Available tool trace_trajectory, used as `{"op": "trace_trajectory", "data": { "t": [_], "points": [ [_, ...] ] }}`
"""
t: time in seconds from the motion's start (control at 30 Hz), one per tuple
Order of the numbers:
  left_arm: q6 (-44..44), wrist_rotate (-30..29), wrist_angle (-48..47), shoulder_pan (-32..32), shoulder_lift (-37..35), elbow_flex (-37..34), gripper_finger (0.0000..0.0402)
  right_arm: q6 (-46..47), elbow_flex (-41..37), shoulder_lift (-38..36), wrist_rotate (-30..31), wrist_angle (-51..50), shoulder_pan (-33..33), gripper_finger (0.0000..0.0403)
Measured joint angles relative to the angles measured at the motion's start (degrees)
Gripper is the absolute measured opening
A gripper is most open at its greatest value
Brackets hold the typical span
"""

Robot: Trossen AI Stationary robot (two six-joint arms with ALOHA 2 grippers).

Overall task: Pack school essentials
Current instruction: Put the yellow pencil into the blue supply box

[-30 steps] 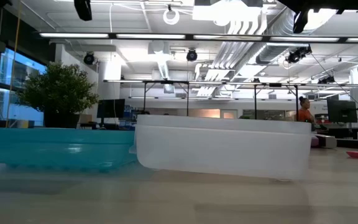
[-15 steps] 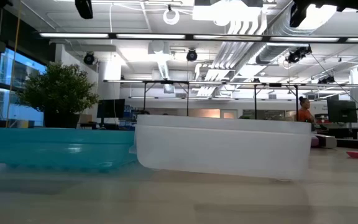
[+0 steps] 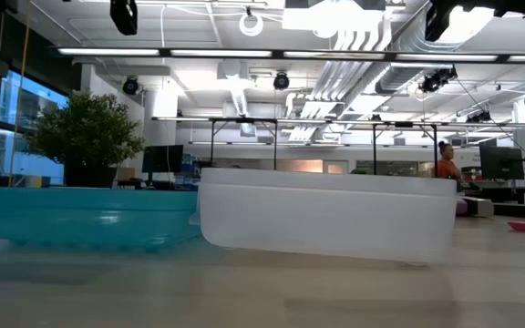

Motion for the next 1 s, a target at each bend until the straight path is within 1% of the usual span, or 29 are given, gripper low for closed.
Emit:
{"op": "trace_trajectory", "data": {
  "t": [0.1, 0.17, 0.2, 0.27, 0.3, 0.37, 0.47, 0.57, 0.63, 0.7, 0.8, 0.9, 1.0],
  "points": [
    [-1.2, 0.8, 0.1, 0.0, 0.0, 0.0, 0.0004, 2.8, 0.0, 1.1, 5.8, 5.4, 0.0, 0.0],
    [-1.2, 1.3, 0.1, 0.0, 0.0, 0.0, 0.0002, 4.6, 1.5, 2.6, 12.2, 5.1, -0.4, 0.0],
    [-1.2, 1.3, 0.1, 0.0, 0.0, 0.0, 0.0002, 5.5, 2.9, 3.6, 15.3, 3.2, -0.9, 0.0],
    [-1.2, 1.2, 0.1, 0.0, 0.0, 0.0, 0.0001, 7.5, 6.2, 5.7, 20.2, -4.0, -2.7, 0.0],
    [-1.2, 1.1, 0.1, 0.0, 0.0, 0.0, 0.0001, 8.6, 8.4, 7.2, 21.7, -7.9, -4.0, 0.0],
    [-1.2, 0.5, 0.0, 0.0, 0.0, 0.0, 0.0001, 11.2, 12.9, 10.0, 22.4, -16.9, -7.1, 0.0003],
    [-1.2, 0.3, -0.4, 0.1, 0.0, 0.0, 0.0, 15.0, 19.6, 15.3, 21.6, -31.8, -12.8, 0.0023],
    [-1.2, -0.2, -0.9, 0.1, 0.0, 0.0, 0.0, 17.6, 23.9, 20.7, 19.3, -45.8, -19.4, 0.0063],
    [-1.2, -0.2, -1.3, 0.1, 0.0, 0.0, 0.0, 20.3, 25.7, 24.2, 16.7, -51.5, -24.5, 0.0094],
    [-1.2, -0.2, -1.3, 0.1, 0.0, 0.0, 0.0, 21.8, 26.4, 27.9, 11.1, -54.5, -29.9, 0.0124],
    [-1.2, -0.5, -1.2, 0.1, 0.0, 0.0, 0.0, 22.3, 27.7, 34.1, 2.4, -54.8, -36.5, 0.016],
    [-1.3, -0.5, -1.2, 0.1, 0.0, 0.0, 0.0, 22.1, 29.5, 40.8, -1.0, -55.9, -40.4, 0.018],
    [-1.3, -0.6, -1.2, 0.1, 0.0, 0.0, 0.0, 20.5, 31.6, 47.4, -1.7, -57.5, -42.9, 0.0185]
  ]
}}
